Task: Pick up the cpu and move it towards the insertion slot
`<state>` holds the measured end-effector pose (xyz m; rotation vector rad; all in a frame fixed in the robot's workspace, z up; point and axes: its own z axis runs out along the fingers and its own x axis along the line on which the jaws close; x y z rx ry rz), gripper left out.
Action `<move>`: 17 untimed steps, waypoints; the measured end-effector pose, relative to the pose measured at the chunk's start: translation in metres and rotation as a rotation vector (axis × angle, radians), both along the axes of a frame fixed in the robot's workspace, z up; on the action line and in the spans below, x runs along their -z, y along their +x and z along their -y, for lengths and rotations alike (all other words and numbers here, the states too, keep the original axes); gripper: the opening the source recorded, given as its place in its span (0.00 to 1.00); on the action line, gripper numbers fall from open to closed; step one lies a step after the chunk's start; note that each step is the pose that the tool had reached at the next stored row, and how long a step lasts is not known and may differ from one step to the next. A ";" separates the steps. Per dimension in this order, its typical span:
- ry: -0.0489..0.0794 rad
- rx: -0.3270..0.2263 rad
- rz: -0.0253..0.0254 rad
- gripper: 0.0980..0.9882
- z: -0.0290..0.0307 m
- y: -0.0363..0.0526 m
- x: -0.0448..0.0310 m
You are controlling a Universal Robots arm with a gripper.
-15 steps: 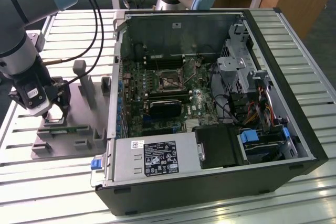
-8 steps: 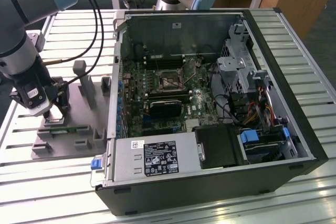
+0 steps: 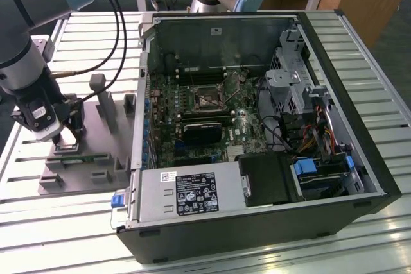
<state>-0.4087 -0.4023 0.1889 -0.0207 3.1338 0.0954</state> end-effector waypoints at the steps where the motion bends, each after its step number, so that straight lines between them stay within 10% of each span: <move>1: 0.000 0.000 0.0002 0.49 0.0000 0.0000 -0.0019; 17: 0.000 0.000 0.0001 0.49 0.0000 0.0000 -0.0306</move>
